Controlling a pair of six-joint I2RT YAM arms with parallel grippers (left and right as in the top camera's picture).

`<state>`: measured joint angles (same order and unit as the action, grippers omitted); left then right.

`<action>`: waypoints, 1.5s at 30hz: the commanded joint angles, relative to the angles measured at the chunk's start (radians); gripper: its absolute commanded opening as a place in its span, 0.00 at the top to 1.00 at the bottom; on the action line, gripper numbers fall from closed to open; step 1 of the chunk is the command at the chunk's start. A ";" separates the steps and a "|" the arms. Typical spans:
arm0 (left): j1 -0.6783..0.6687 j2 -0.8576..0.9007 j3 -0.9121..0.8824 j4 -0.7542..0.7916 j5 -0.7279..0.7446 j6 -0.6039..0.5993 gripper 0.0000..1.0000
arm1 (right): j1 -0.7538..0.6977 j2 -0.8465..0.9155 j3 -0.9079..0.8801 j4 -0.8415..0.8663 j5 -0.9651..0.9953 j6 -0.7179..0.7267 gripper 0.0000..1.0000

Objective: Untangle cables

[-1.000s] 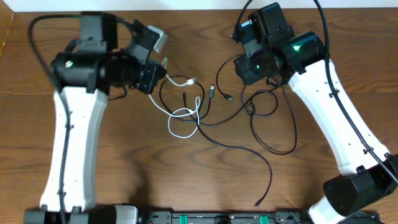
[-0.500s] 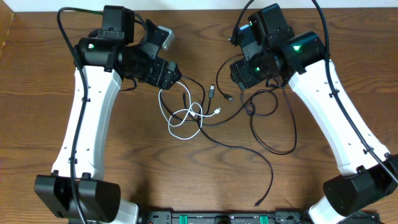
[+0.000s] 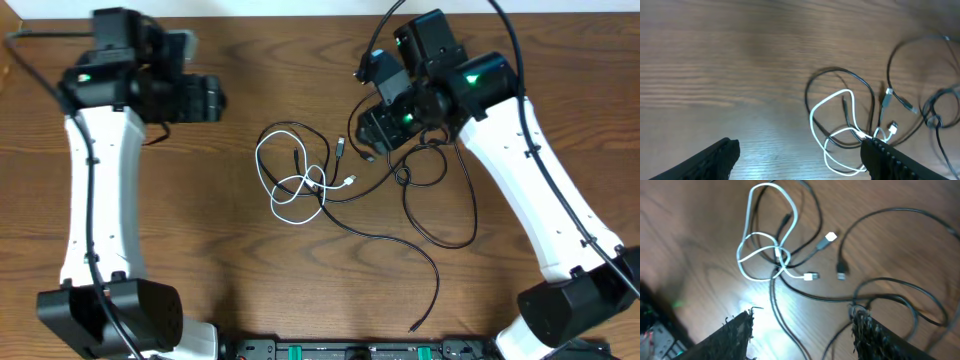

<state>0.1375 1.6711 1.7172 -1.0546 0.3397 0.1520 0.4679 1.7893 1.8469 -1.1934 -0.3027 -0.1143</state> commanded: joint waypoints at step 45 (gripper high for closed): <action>-0.006 0.018 0.003 -0.017 0.177 0.038 0.17 | 0.179 0.352 0.010 0.094 -0.202 -0.365 0.30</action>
<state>0.1326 1.6802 1.7172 -1.0679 0.4995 0.1764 0.6655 2.1170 1.8469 -1.0866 -0.4599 -0.4221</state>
